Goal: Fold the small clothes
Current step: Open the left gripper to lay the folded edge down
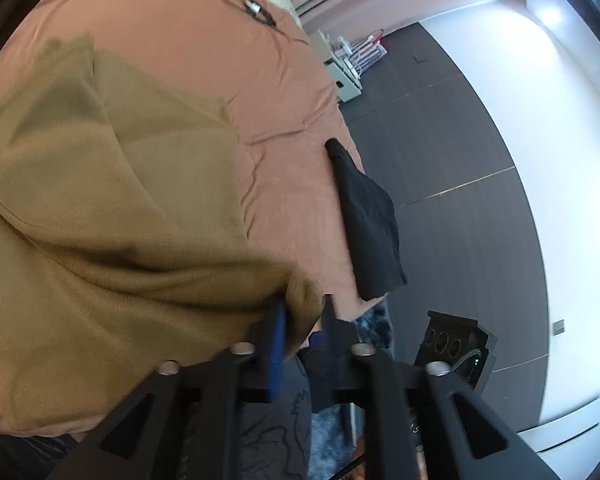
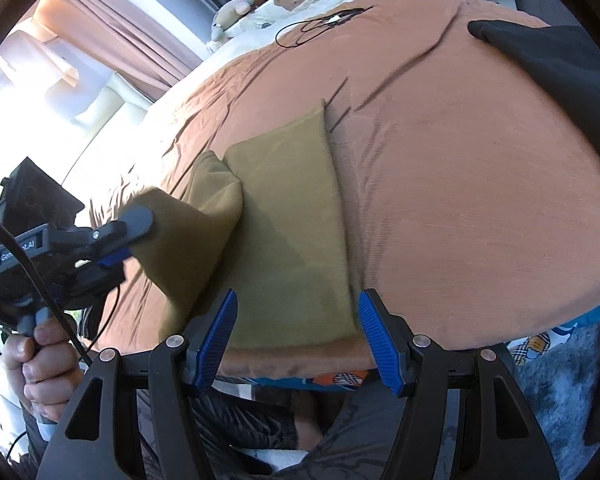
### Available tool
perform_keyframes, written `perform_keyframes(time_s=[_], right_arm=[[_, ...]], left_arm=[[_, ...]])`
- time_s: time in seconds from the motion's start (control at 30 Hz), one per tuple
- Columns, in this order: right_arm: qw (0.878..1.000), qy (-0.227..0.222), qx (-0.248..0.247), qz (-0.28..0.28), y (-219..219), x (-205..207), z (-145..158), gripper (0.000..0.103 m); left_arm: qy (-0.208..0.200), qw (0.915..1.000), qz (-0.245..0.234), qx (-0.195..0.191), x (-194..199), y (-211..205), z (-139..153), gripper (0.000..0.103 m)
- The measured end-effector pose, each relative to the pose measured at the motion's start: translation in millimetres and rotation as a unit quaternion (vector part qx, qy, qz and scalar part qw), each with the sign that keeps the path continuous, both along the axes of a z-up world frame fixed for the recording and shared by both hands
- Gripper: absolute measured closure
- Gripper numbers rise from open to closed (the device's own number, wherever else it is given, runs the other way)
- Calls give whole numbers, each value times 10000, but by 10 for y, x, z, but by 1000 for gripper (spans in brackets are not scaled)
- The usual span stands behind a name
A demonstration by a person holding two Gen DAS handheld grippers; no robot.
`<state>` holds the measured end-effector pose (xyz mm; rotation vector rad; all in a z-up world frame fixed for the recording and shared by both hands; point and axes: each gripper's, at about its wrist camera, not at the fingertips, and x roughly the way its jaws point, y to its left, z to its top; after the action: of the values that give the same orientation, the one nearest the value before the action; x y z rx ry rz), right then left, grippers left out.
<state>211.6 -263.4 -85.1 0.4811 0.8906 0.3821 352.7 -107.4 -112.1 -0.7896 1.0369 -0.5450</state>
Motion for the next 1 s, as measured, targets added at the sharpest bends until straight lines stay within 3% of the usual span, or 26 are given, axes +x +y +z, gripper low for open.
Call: perform_keyframes(time_s=[0.07,0.13,0.47,0.87,1.0], right_arm=[[10000,5,-41,43,2,0,7,42],[9999,16,-98,97,25,10,16,42],[9987,53,-331,389,168,152,82,42],[9793,189,-1733,1031,774,467,142,42],[9714,174,-2123,1048,888,538,163,42]], left_arm=[[10,10000,79,46,-34,42,-25,49],[-9,9998,171,71,-48,105,-28,42],[144,9965,689,455,-255,720,-127,41],[544,9823,1256,1282,-647,1286,-427,42],[716,9789,1221,1475,-698,1288,-560,52]])
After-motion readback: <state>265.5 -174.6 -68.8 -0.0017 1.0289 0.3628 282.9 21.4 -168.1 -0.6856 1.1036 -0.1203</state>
